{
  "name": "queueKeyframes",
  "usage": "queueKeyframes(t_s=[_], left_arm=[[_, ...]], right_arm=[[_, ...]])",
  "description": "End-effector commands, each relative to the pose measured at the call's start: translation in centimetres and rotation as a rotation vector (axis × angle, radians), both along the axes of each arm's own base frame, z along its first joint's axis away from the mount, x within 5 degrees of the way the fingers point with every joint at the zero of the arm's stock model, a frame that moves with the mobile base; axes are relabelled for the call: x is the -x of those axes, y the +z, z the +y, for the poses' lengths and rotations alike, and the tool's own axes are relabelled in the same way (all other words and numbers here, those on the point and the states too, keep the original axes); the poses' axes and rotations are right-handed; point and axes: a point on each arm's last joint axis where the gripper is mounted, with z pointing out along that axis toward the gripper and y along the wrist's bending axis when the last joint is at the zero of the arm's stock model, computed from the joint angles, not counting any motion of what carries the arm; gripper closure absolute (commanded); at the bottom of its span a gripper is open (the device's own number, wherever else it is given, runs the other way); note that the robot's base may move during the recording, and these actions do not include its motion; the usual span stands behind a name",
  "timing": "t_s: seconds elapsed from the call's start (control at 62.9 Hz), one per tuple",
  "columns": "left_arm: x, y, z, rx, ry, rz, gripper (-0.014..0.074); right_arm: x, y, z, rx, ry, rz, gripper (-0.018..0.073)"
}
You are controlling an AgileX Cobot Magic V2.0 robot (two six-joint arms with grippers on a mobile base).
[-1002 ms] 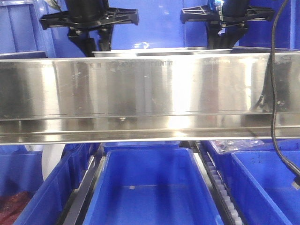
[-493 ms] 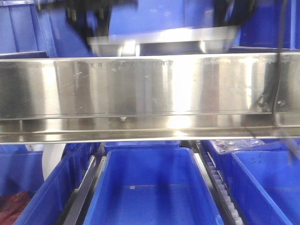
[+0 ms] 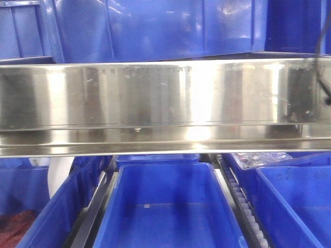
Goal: Stack silver trays without gaps
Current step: 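Lift the gripped tray off the shelf and pull it toward the robot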
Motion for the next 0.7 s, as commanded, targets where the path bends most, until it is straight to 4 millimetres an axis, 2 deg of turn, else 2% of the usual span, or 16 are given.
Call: queueKeyframes(t_s=[0.0,0.127,0.286,0.477,0.684], left_arm=[[2.8,1.6,1.3,-0.055,-0.019,-0.023,0.0636],[4.8,0.5,1.3,-0.077,-0.037,0.008,0.0636],[6.3,0.2,2.0,-0.079,-0.026,0.021,0.0636],[7.9,0.8,2.4,-0.048,-0.035,0.01,0.0636],[8.2,1.3,2.8,-0.036,-0.024,-0.011,0.0637]], right_arm=[[2.4,2.6,-0.4,-0.019,0.034,-0.12,0.0501],[3.6,1.3,-0.1,-0.01,0.043,-0.088,0.0501],[4.4,-0.2,-0.1,-0.006,0.04,-0.05,0.0501],[6.1,1.3,-0.9,-0.04,0.046,-0.1,0.0501],[7.0,2.1,-1.4,-0.052,0.045,-0.12,0.0501]])
